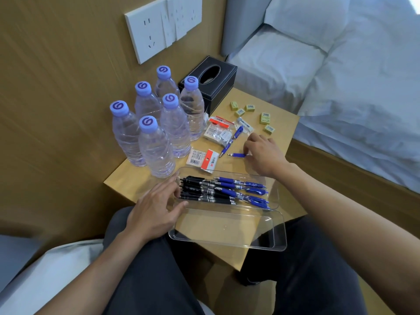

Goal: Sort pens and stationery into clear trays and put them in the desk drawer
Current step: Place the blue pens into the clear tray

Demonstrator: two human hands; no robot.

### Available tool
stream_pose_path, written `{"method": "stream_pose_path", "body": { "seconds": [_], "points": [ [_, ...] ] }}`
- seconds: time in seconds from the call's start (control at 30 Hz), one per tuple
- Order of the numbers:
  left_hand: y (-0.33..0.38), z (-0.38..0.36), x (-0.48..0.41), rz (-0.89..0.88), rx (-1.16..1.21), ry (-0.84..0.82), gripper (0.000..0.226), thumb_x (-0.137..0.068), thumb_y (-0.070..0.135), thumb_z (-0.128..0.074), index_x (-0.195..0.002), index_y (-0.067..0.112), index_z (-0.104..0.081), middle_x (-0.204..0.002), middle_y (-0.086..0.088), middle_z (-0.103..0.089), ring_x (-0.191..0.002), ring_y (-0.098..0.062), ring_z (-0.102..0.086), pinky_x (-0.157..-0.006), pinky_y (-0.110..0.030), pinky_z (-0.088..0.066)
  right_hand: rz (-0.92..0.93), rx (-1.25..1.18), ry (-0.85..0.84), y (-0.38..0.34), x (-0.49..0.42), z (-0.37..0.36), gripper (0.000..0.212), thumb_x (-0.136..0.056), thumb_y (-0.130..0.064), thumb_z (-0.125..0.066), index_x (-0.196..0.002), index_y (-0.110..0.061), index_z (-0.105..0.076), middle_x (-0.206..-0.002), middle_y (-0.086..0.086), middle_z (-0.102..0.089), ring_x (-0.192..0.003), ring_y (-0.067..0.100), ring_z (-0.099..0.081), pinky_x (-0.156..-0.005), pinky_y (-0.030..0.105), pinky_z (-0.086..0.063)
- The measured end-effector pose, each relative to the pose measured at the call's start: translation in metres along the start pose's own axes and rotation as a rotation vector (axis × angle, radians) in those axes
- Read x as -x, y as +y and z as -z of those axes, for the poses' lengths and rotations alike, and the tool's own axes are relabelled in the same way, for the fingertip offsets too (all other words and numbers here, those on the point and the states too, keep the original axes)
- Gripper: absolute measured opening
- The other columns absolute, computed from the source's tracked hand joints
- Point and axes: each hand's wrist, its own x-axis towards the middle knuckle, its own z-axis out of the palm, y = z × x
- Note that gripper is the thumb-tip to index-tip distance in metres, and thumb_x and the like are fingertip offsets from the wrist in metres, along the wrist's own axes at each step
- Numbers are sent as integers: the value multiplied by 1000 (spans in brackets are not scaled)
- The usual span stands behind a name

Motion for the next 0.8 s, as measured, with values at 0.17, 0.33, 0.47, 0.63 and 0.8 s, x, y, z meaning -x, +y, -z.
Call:
{"method": "stream_pose_path", "body": {
  "seconds": [0.17,0.33,0.47,0.63,0.8],
  "points": [
    [1,0,1,-7,-9,7,25,-89,45,-64,-87,29,-45,-156,22,-35,-137,-6,-42,-98,-36,-39,-6,-86,83,-13,29,31,21,-94,-30,-65,-113,-21,-64,-130,1,-52,-120,22,-50,-103,38,-40],
    [2,-2,1,-4,-14,20,25,-89,43,-64,-87,28,-45,-157,17,-38,-137,-8,-42,-97,-37,-39,48,-241,45,-36,63,55,13,-94,-32,-67,-104,-23,-64,-135,0,-49,-125,20,-48,-107,37,-37],
    [2,-3,1,2,-11,20,24,-88,42,-66,-87,27,-46,-158,15,-37,-139,-8,-41,-99,-37,-37,65,-243,-61,-49,72,48,14,-94,-31,-65,-106,-24,-65,-143,0,-45,-129,20,-48,-111,39,-38],
    [1,-2,2,5,12,25,24,-87,41,-67,-87,29,-47,-157,16,-38,-140,-7,-40,-101,-36,-38,66,-54,-173,-56,68,25,22,-96,-30,-60,-115,-19,-65,-141,3,-46,-123,25,-48,-106,40,-39],
    [0,-2,2,10,14,13,24,-88,43,-65,-88,28,-47,-157,19,-36,-136,-8,-43,-98,-36,-37,66,-48,-230,-55,66,15,20,-94,-31,-59,-109,-21,-68,-132,1,-50,-118,23,-49,-103,41,-41]
  ]
}}
